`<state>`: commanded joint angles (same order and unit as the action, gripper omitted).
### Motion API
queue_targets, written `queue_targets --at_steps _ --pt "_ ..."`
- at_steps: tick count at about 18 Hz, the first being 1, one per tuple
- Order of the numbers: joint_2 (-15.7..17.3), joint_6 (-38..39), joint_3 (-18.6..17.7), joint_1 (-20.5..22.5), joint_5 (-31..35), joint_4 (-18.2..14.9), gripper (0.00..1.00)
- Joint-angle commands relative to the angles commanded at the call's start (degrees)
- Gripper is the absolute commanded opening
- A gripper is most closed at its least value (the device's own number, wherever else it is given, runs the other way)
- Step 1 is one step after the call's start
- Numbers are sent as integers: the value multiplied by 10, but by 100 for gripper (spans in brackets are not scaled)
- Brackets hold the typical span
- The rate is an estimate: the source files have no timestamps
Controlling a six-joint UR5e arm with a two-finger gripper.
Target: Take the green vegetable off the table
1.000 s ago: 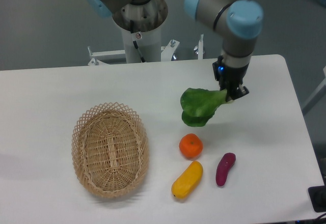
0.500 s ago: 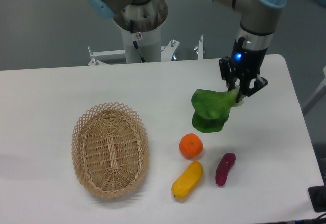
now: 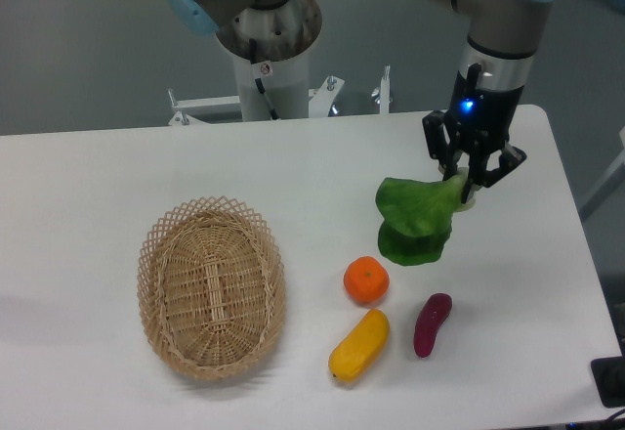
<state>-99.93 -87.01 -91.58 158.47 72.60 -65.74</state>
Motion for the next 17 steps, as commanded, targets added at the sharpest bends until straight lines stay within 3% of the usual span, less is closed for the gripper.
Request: queue_targets --at_steps 17 --pt "0 0 -5 1 0 1 36"
